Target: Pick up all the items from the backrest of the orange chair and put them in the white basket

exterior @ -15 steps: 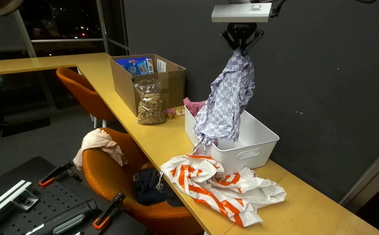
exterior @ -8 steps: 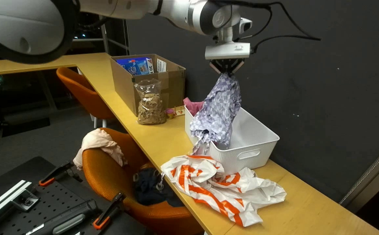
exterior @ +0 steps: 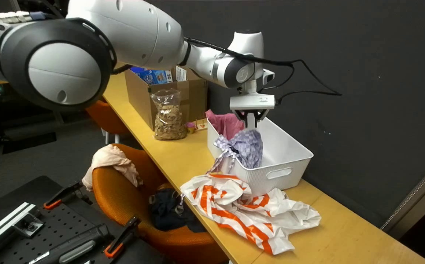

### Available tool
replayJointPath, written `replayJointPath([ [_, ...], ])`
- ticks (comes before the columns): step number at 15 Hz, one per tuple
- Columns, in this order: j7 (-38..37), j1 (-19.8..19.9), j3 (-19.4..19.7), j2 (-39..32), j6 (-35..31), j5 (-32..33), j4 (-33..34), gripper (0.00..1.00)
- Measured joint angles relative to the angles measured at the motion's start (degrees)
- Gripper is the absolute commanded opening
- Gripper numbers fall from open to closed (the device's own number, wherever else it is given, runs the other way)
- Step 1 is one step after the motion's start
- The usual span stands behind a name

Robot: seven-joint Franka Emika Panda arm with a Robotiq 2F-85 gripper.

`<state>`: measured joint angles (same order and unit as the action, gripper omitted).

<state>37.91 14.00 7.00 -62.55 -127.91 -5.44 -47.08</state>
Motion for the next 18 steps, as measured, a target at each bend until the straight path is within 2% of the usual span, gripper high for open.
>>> replayJointPath([
  [4,-0.4,0.3,2.0,5.1,0.0,0.0,-4.5,0.97],
  [5,-0.7,0.4,2.6,7.5,0.0,0.0,-6.8,1.0],
  [7,-1.0,0.4,2.8,12.8,2.2,-0.3,-12.1,1.0],
  [13,-1.7,-0.6,2.1,27.6,16.7,-2.7,-28.9,1.0],
  [15,-3.4,-1.0,-0.1,31.9,20.6,-2.8,-35.0,1.0],
  [18,-7.3,-3.2,-4.5,35.5,22.7,-2.9,-42.9,1.0],
])
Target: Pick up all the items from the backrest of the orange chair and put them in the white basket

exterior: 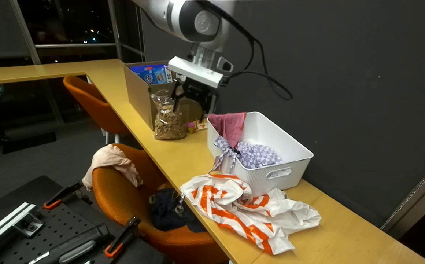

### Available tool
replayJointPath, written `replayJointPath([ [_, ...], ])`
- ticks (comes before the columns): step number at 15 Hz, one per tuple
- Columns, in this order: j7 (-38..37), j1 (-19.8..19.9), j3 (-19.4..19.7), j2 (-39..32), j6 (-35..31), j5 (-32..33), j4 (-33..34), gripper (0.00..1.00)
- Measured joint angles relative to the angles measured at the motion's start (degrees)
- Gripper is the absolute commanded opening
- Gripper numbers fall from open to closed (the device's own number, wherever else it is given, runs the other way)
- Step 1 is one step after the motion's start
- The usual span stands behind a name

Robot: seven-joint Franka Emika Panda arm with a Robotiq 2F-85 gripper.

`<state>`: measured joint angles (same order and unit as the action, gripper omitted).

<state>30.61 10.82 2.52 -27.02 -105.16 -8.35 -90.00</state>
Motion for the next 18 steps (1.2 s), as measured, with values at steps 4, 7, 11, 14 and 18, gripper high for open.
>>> replayJointPath([
  [4,-7.0,-5.8,-5.1,-1.1,-0.1,-0.1,-5.4,1.0],
  [7,-12.4,-10.5,-8.1,-5.1,-0.1,-1.3,-6.1,1.0],
  [11,-17.8,-14.6,-10.1,-11.2,-0.7,-3.6,-6.2,1.0],
  [14,-19.4,-15.4,-10.5,-14.8,-1.4,-4.9,-6.1,1.0],
  [18,-19.6,-15.4,-10.5,-18.6,-3.0,-5.1,-5.6,1.0],
])
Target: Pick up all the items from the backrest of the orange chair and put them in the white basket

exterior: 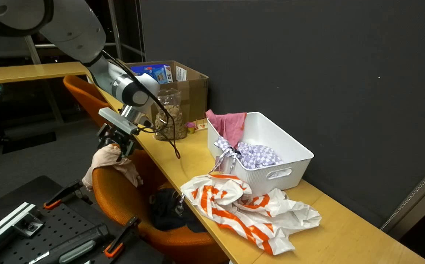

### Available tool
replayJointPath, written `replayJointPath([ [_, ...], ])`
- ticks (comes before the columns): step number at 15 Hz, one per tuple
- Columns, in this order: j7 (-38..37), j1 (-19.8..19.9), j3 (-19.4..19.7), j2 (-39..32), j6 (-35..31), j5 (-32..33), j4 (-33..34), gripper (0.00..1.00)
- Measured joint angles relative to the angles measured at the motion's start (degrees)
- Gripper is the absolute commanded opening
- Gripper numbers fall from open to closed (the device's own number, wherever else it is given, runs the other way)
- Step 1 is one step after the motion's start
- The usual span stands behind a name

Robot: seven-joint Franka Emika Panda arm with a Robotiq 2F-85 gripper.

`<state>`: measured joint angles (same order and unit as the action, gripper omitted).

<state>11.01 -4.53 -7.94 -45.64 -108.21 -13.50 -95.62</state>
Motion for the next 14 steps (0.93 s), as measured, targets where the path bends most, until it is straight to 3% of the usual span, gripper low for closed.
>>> replayJointPath([
  [5,0.0,-0.7,-0.6,-3.5,-3.6,0.1,1.5,1.0],
  [6,0.0,-1.0,-0.8,-4.1,-4.2,0.2,1.9,0.75],
  [7,0.0,-1.3,-0.9,-4.7,-4.5,0.3,2.5,0.74],
  [14,0.1,-2.6,-2.1,-5.9,-4.2,0.7,4.7,0.22],
])
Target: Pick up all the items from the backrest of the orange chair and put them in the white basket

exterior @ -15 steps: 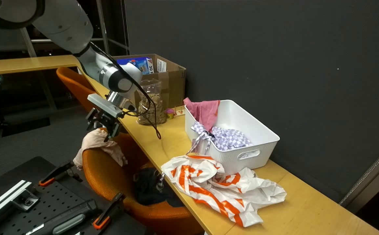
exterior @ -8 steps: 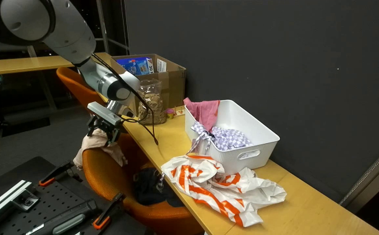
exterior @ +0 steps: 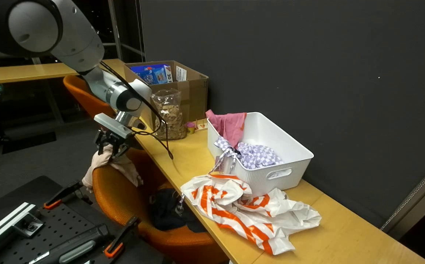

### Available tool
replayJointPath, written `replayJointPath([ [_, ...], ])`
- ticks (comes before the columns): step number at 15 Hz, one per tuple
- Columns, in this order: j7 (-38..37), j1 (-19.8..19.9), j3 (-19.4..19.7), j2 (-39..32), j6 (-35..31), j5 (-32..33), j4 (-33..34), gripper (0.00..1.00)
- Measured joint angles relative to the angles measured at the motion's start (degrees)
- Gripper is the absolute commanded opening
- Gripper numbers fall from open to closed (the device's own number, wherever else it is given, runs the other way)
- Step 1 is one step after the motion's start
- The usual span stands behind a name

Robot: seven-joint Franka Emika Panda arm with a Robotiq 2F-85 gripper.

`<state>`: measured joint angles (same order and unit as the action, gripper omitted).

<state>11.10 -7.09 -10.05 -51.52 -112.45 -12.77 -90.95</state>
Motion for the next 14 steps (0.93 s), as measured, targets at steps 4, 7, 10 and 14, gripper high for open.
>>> replayJointPath([
  [4,0.0,-0.2,-0.1,0.2,0.0,0.4,0.7,0.0],
  [7,0.0,-0.2,-0.1,0.2,-0.3,0.8,1.1,0.03],
  [10,0.0,-0.2,-0.1,0.9,-1.9,1.2,1.2,0.04],
  [14,-1.4,-0.2,0.4,6.3,-5.2,4.0,-1.0,0.04],
])
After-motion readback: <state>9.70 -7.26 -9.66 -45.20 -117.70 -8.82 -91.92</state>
